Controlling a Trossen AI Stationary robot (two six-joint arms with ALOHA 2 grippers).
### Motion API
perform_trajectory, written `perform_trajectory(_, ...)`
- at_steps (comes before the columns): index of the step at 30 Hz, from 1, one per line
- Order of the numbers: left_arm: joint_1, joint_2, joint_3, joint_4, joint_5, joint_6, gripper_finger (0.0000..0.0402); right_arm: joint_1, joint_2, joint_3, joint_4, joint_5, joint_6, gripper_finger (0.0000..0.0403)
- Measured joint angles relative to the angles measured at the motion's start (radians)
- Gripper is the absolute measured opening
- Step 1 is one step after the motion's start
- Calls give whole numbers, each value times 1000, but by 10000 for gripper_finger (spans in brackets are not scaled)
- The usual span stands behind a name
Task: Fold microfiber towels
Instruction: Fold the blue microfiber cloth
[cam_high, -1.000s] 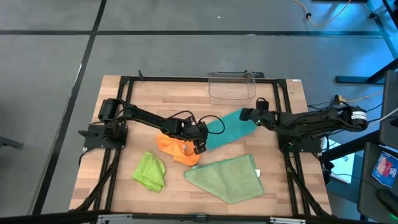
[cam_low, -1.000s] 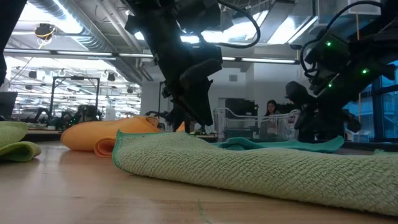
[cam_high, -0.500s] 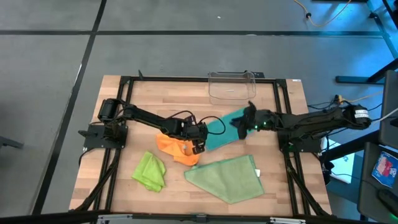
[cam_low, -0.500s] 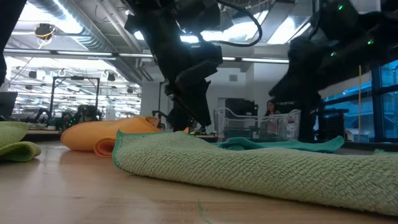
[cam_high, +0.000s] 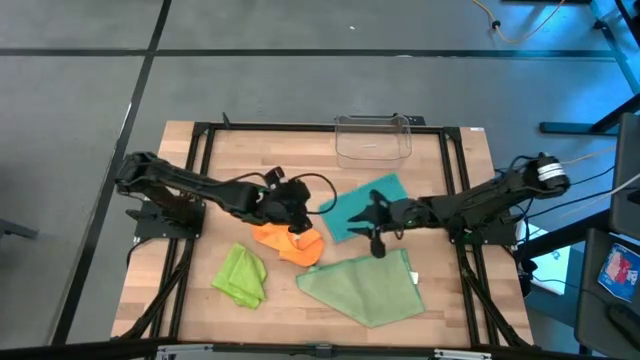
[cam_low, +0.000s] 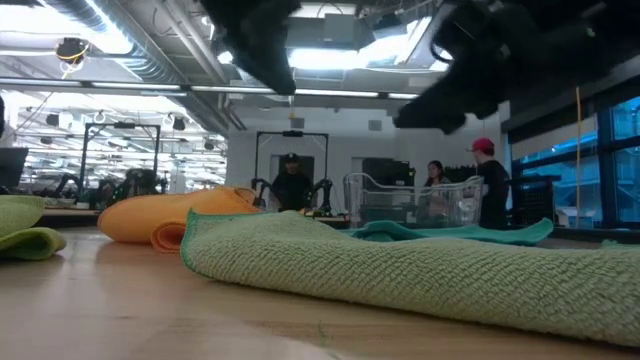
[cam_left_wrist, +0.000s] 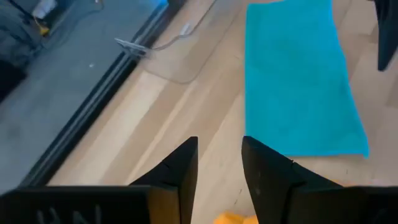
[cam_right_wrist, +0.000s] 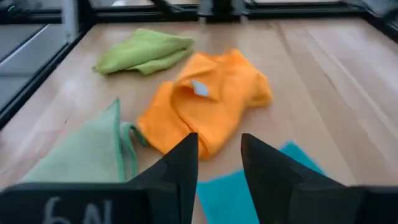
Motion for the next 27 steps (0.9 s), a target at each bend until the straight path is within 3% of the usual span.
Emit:
perform_trajectory(5,-45,-12,-2,-17,-16,32,117,8,80,129,-47,-18,-68,126)
perform_trajectory(10,-69,-14,-1,-26,-17,31,117,6,136,270,-319,55,-31,171)
perform_trajectory(18,-73,-14,-1,-26,-24,33,117,8,214,323,-335,43,-19,259)
perform_trajectory(27,-72,-16,-1,-30,-44,33,117,38,402,320,-323,97,-99,258)
